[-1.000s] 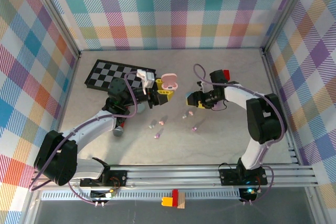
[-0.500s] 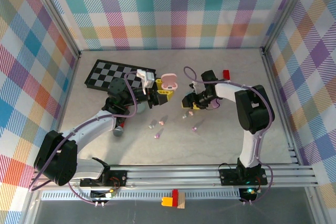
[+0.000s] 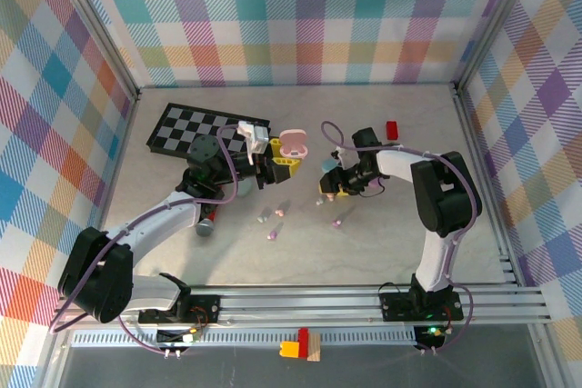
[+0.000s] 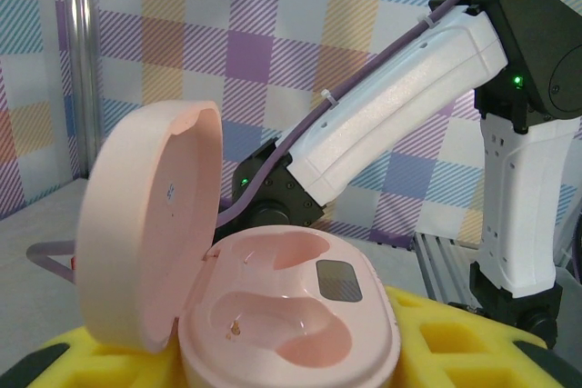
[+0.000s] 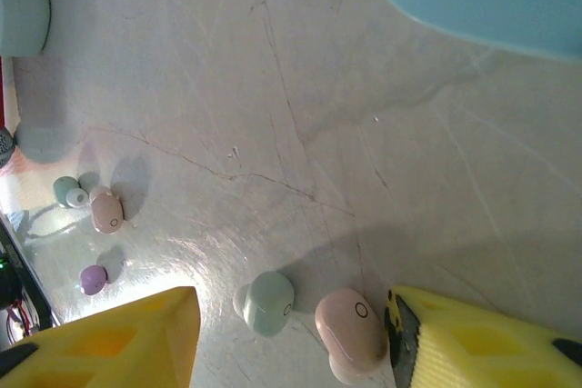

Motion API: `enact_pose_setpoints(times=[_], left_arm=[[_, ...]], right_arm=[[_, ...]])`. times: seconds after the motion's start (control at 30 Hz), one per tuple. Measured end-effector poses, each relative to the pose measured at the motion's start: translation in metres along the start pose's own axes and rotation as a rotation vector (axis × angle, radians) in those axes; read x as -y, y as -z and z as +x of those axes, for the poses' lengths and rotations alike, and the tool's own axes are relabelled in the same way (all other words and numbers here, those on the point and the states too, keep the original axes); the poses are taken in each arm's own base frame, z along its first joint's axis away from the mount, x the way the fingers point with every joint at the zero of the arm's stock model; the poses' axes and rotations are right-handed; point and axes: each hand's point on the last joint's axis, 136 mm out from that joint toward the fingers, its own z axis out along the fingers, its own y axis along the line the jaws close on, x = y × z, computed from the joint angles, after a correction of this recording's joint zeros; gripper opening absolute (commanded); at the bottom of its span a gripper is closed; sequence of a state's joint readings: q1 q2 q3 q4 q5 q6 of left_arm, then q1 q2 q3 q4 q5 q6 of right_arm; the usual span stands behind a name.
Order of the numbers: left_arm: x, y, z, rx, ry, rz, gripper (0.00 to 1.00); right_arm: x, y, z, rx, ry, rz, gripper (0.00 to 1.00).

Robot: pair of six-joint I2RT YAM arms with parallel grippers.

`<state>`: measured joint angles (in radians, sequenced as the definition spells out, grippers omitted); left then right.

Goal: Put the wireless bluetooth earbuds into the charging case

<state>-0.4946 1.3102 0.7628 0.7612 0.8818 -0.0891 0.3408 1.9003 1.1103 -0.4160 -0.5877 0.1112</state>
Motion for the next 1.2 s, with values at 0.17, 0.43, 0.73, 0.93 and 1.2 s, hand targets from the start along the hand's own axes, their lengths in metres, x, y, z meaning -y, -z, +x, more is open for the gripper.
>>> enact_pose_setpoints(times=[0.17, 0.43, 0.73, 0.93, 1.2], left_arm=[[0.0, 0.0, 0.0, 0.0, -0.001, 0.0, 0.42], [0.001, 0.0, -0.001, 0.002, -0.002, 0.0, 0.42], [0.001, 0.001, -0.002, 0.003, -0.007, 0.001, 0.42], [0.001, 0.001, -0.001, -0.001, -0.006, 0.0, 0.42], [0.001, 0.001, 0.002, -0.012, -0.005, -0.002, 0.42]], right_arm=[[0.001, 0.0, 0.005, -0.009, -0.008, 0.0, 0.46], [0.001, -0.001, 0.007, -0.016, -0.017, 0.002, 0.37], [-0.001, -0.003, 0.009, -0.026, -0.014, 0.005, 0.32], [0.002, -0.004, 0.01, -0.03, -0.02, 0.027, 0.32], [0.008, -0.005, 0.011, -0.034, -0.041, 0.052, 0.23]])
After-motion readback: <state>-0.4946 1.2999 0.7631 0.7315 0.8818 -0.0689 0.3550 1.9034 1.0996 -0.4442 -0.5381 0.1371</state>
